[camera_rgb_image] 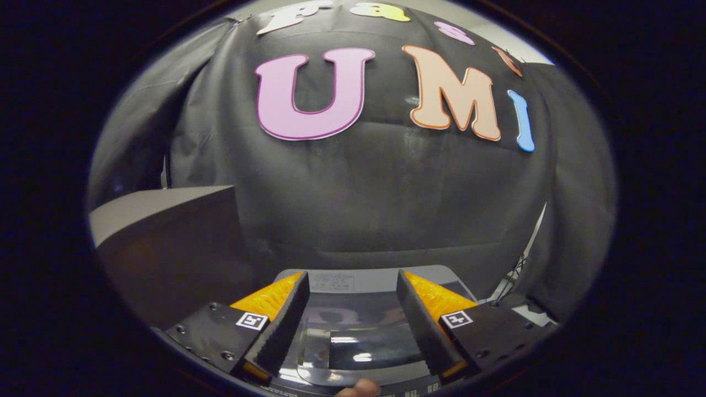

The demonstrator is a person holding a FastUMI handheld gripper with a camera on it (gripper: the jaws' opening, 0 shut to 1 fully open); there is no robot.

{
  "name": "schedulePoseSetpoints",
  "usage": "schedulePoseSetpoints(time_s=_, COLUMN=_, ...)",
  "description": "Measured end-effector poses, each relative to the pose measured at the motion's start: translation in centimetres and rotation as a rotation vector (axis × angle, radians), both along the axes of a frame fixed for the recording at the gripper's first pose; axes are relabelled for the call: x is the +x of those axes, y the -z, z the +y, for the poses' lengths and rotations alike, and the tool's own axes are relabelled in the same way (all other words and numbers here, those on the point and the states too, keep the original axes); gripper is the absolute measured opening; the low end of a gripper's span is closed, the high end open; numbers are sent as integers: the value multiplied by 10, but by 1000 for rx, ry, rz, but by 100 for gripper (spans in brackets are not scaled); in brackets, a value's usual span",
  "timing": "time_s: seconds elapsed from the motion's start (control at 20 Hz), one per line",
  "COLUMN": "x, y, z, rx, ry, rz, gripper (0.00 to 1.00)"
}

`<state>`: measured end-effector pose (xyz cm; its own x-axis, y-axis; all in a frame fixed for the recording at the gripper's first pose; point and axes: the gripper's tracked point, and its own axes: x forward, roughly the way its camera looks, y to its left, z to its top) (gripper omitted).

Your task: Put the clothes into the washing machine and then close the washing machine lid.

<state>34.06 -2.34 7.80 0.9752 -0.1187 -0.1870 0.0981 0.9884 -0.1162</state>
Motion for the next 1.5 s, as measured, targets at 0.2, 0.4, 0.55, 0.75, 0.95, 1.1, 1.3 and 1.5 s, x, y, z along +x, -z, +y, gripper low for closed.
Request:
schedulePoseSetpoints(time_s=0.2, x=-14, y=-1, z=5, rx=-18, ry=10, rz=-13, gripper=99)
schedulePoseSetpoints(time_s=0.4, x=-33, y=-12, z=9, rx=-27, ry=19, rz=-45, gripper=99)
schedulePoseSetpoints(time_s=0.55, x=-45, y=-12, z=9, rx=-30, ry=33, rz=-49, gripper=99)
schedulePoseSetpoints(time_s=0.75, x=-63, y=-13, z=14, rx=-3, ry=50, rz=-75, gripper=99)
schedulePoseSetpoints(time_s=0.95, x=-84, y=-17, z=18, rx=8, ry=69, rz=-106, gripper=99)
schedulePoseSetpoints(time_s=1.1, x=-106, y=-20, z=17, rx=9, ry=88, rz=-125, gripper=99)
schedulePoseSetpoints(time_s=1.3, x=-134, y=-19, z=16, rx=12, ry=114, rz=-139, gripper=99)
schedulePoseSetpoints(time_s=1.5, x=-160, y=-18, z=17, rx=20, ry=143, rz=-160, gripper=99)
